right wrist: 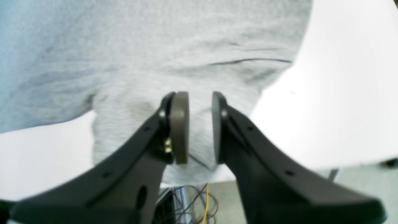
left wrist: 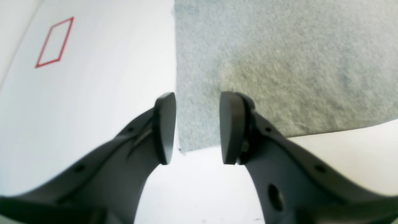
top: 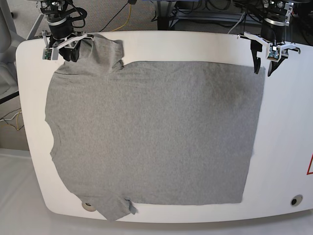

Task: Fold the T-shirt properly
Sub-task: 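Position both open grippers at the shoulder edges of the shirt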

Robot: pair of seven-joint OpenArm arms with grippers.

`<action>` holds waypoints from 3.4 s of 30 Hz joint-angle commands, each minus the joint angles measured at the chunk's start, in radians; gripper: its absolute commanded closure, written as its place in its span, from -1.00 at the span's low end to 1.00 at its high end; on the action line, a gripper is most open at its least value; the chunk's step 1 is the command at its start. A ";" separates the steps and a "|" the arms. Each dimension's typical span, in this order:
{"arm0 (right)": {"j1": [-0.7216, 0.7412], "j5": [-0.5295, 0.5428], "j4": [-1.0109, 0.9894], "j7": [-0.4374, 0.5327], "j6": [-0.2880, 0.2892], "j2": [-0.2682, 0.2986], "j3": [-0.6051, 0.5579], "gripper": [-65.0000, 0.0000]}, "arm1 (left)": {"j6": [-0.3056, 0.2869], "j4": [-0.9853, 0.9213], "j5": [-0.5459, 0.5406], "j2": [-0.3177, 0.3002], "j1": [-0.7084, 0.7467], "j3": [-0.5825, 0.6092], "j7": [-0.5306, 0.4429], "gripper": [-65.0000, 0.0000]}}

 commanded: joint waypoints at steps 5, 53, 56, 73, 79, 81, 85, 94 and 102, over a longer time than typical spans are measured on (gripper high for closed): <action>-0.009 0.080 0.004 -0.035 0.101 0.018 0.008 0.65 | 0.012 0.014 0.017 0.000 0.035 -0.006 0.002 0.51; 0.137 0.081 -0.172 -0.146 0.126 0.072 0.111 0.01 | 0.019 -0.009 -0.039 -0.064 -0.051 0.000 0.019 0.06; 0.133 0.082 -0.171 -0.123 0.144 0.074 0.113 0.11 | 0.023 -0.009 -0.072 -0.098 -0.052 0.003 0.027 0.06; 0.189 0.368 -0.229 -0.266 0.256 0.082 0.301 0.09 | 0.023 -0.027 -0.115 -0.057 -0.053 -0.001 0.082 0.07; 0.247 0.285 -0.359 -0.306 0.254 0.044 0.301 0.09 | 0.023 -0.029 -0.109 -0.061 -0.053 0.013 0.074 0.08; 0.251 0.254 -0.390 -0.304 0.253 0.040 0.297 0.08 | 0.023 -0.028 -0.107 -0.060 -0.052 0.012 0.069 0.08; 0.249 0.161 -0.462 -0.282 0.247 0.034 0.277 0.05 | 0.022 -0.020 -0.090 -0.048 -0.040 0.010 0.058 0.09; 0.251 0.268 -0.522 -0.308 0.352 0.055 0.311 0.07 | 0.015 -0.021 -0.110 -0.055 -0.043 0.009 0.068 0.07; 0.259 0.348 -0.525 -0.340 0.439 0.071 0.347 0.07 | -0.002 -0.023 -0.120 -0.056 -0.049 0.012 0.092 0.04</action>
